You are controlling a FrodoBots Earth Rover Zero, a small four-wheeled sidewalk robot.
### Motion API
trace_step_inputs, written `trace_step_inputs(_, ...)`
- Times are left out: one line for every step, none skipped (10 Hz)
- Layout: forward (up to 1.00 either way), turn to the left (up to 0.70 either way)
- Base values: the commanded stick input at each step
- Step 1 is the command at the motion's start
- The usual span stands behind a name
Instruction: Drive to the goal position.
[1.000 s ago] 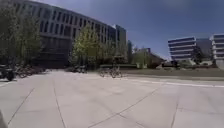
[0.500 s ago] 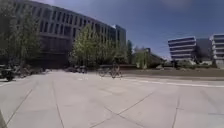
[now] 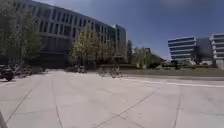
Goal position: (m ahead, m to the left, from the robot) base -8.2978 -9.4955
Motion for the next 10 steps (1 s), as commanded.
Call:
trace_step_inputs(-0.70,-0.21)
trace_step_inputs(-0.70,-0.17)
trace_step_inputs(-0.70,-0.05)
trace_step_inputs(-0.70,-0.01)
trace_step_inputs(-0.70,0.03)
trace_step_inputs(-0.70,0.15)
trace_step_inputs(-0.70,0.28)
trace_step_inputs(-0.70,0.34)
trace_step_inputs(-0.49,0.35)
trace_step_inputs(0.00,0.26)
